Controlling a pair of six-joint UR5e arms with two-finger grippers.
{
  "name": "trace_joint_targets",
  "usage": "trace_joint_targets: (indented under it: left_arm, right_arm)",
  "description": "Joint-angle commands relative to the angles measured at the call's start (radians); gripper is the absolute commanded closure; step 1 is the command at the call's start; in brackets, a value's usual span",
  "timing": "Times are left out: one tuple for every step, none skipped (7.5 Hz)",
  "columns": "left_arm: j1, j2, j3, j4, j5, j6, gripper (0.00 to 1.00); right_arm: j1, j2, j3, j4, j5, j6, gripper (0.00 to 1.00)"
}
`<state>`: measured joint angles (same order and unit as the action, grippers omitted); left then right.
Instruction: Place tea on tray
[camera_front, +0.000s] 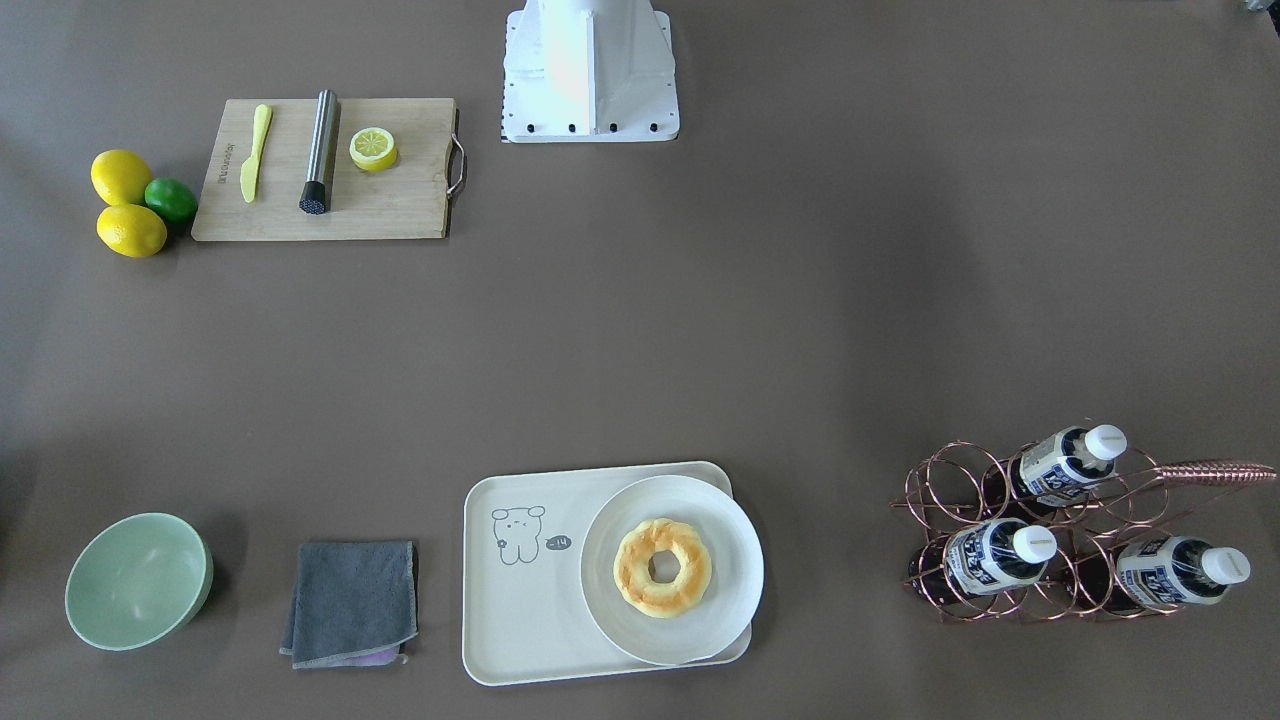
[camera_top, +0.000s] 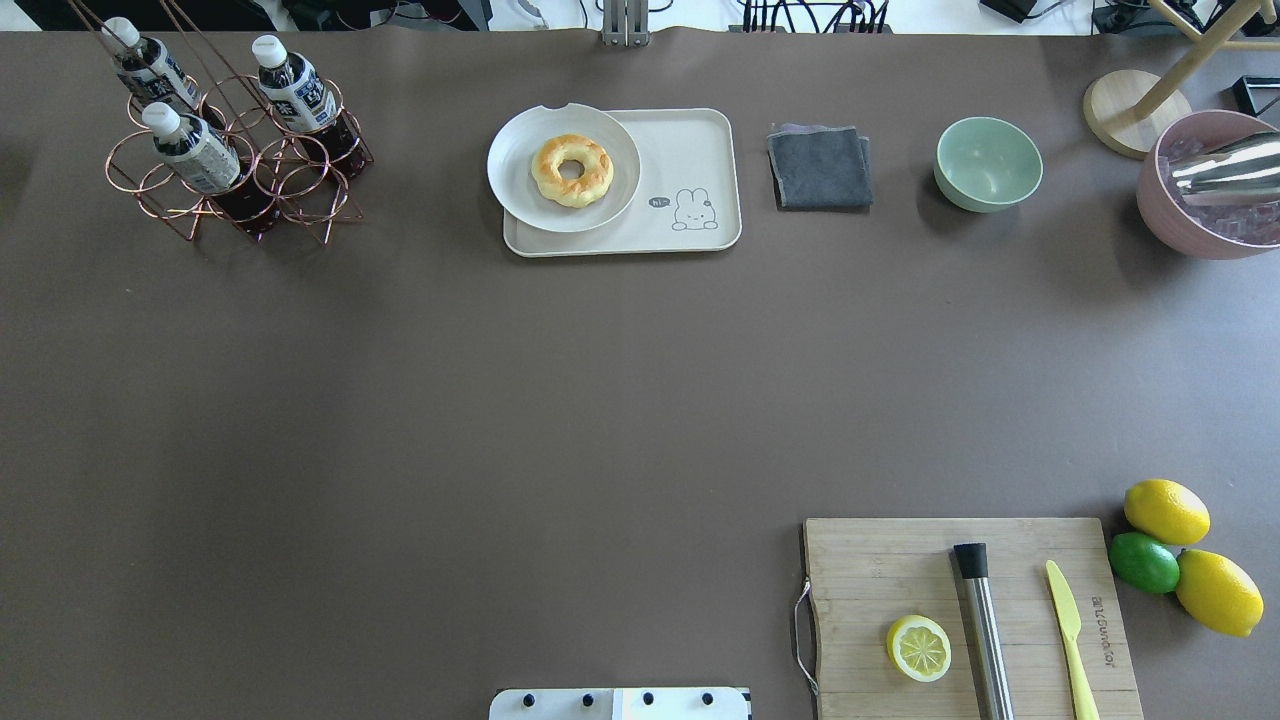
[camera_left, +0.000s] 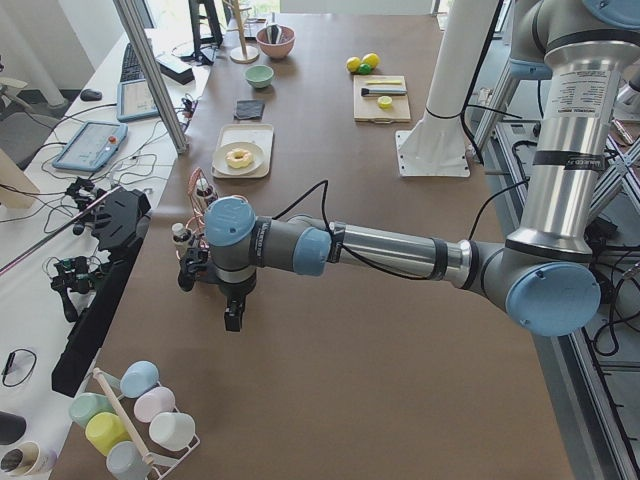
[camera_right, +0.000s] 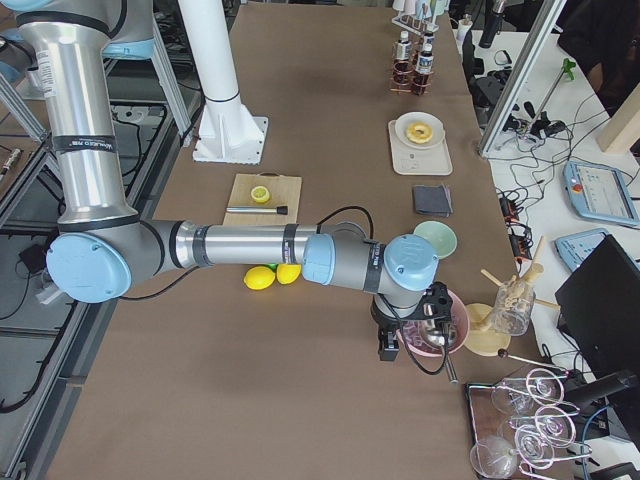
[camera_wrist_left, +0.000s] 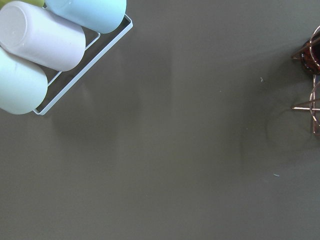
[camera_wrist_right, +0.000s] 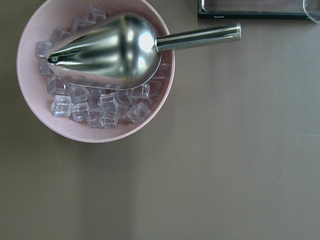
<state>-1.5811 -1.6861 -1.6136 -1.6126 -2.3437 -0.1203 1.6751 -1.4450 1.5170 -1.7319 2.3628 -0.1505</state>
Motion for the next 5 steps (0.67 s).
trace_joint_targets:
  left_arm:
    - [0.058, 0.009, -0.167, 0.002, -0.003, -0.098, 0.02]
    - [0.075, 0.006, -0.228, -0.001, -0.003, -0.154, 0.02]
    - [0.143, 0.000, -0.294, -0.007, 0.015, -0.182, 0.02]
    - [0.185, -0.003, -0.336, -0.013, 0.027, -0.196, 0.02]
    - [0.202, -0.026, -0.339, -0.018, 0.027, -0.194, 0.02]
  right_arm:
    - [0.000, -0.002, 0.000, 0.000, 0.018, 0.000, 0.00]
    - [0.000, -0.002, 0.000, 0.000, 0.018, 0.002, 0.00]
    - [0.000, -0.002, 0.002, 0.000, 0.018, 0.005, 0.00]
    - [0.000, -0.002, 0.002, 0.000, 0.018, 0.005, 0.00]
    - [0.000, -0.002, 0.002, 0.000, 0.018, 0.006, 0.00]
